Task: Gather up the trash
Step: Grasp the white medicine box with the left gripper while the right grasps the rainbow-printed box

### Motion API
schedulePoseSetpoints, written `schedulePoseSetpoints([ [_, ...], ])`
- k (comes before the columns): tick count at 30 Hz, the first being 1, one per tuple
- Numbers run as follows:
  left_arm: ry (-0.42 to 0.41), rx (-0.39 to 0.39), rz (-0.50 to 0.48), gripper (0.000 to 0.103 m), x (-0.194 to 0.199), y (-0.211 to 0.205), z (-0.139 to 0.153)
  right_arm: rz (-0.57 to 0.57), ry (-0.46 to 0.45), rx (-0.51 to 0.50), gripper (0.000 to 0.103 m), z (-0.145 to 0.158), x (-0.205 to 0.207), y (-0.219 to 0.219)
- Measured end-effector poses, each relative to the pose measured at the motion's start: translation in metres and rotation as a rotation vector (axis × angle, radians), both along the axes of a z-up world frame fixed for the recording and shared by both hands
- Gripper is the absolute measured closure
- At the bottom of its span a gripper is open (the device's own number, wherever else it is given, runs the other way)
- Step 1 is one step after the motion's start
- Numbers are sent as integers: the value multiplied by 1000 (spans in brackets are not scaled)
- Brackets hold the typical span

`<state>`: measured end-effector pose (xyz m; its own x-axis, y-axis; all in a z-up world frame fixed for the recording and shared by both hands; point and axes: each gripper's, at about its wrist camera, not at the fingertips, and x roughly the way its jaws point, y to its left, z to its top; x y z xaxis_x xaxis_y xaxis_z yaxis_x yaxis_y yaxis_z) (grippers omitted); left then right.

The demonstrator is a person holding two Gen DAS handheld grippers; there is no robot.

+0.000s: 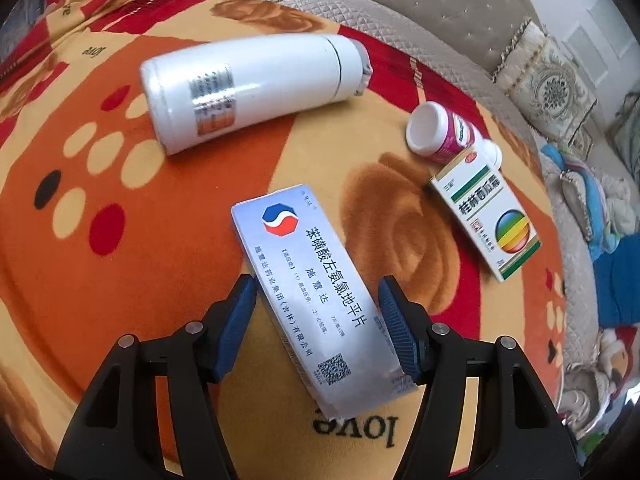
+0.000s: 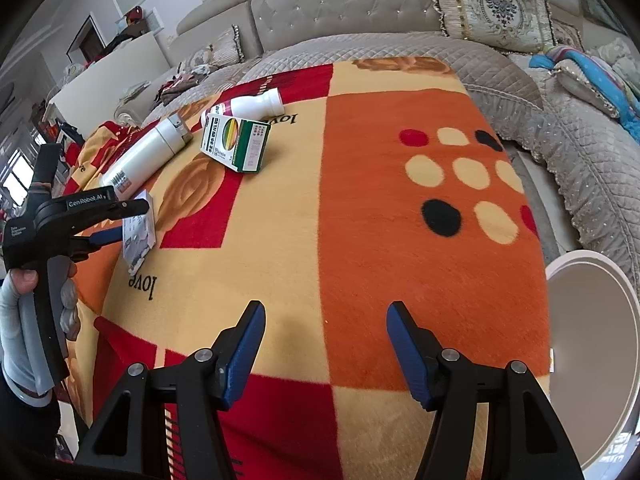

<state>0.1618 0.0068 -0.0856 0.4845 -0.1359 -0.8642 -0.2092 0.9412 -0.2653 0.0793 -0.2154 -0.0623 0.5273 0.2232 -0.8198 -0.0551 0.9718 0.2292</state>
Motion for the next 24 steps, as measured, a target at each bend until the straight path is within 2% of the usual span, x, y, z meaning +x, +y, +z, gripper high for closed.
schedulePoseSetpoints([
  [6, -12, 64, -36, 40, 6, -12, -1, 18, 8, -5, 42, -1, 10, 7],
  [8, -14, 81, -65, 45, 6, -15, -2, 23, 10, -7, 42, -1, 13, 10],
  [10, -11, 62, -90, 48, 3, -15, -1, 28, 12, -3, 42, -1, 17, 12],
  [14, 1, 26, -133, 49, -6, -10, 1, 36, 9, 20, 42, 3, 34, 17],
  [18, -12, 27, -149, 49, -19, -1, 10, 45, 11, 54, 42, 7, 59, 29],
  [24, -23, 48, -170, 49, -25, 10, 19, 80, 6, 44, 42, 11, 91, 54],
])
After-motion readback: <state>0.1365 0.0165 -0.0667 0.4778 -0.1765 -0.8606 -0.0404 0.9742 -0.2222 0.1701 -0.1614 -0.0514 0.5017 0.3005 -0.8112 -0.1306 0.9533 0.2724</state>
